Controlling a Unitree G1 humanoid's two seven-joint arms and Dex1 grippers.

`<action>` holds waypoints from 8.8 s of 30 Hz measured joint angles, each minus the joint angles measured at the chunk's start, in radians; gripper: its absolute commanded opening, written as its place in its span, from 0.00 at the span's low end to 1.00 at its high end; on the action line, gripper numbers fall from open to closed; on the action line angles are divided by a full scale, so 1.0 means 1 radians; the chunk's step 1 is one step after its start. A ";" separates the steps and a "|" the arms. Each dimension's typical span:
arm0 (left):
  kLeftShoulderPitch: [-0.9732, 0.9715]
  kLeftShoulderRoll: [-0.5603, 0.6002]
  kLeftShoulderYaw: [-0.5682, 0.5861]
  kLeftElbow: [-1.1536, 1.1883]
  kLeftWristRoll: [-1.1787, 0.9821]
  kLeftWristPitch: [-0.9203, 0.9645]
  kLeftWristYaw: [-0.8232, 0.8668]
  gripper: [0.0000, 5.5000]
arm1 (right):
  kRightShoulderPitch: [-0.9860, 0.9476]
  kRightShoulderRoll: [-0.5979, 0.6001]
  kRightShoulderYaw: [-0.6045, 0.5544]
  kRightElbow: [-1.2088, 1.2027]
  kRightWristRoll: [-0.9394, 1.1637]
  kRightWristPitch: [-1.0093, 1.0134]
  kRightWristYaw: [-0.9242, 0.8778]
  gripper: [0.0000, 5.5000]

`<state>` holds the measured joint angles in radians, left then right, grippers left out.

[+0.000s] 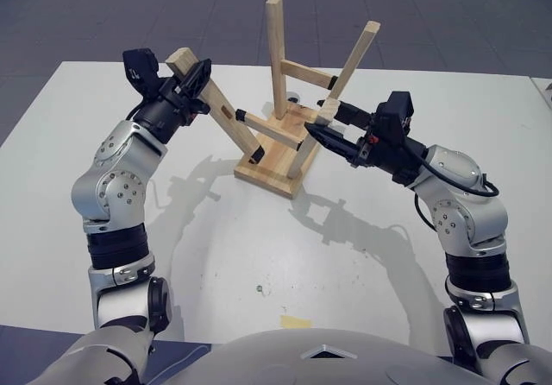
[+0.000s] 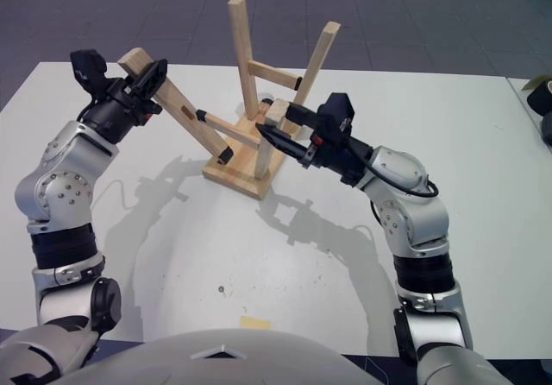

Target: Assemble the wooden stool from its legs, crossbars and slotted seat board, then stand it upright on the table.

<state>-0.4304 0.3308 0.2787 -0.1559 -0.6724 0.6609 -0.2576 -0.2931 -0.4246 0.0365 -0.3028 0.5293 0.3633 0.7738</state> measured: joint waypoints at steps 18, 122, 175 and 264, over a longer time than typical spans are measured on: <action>0.001 -0.008 -0.004 -0.018 0.023 -0.018 0.053 0.19 | 0.002 0.010 0.006 0.006 -0.014 -0.020 -0.011 0.37; 0.039 0.075 -0.210 -0.039 0.192 -0.116 -0.045 0.20 | -0.136 0.024 0.073 -0.090 -0.020 0.335 -0.160 0.37; -0.377 0.038 -0.261 0.457 0.335 -0.378 -0.171 0.98 | -0.291 0.152 -0.212 -0.037 0.200 0.411 -0.460 0.98; 0.248 0.496 -0.251 0.329 0.426 -0.411 -0.843 0.98 | 0.058 -0.200 0.056 0.240 -0.076 0.074 0.105 0.98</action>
<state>-0.1829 0.8270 0.0277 0.1734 -0.2465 0.2504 -1.1004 -0.2349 -0.6249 0.0929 -0.0628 0.4530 0.4369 0.8784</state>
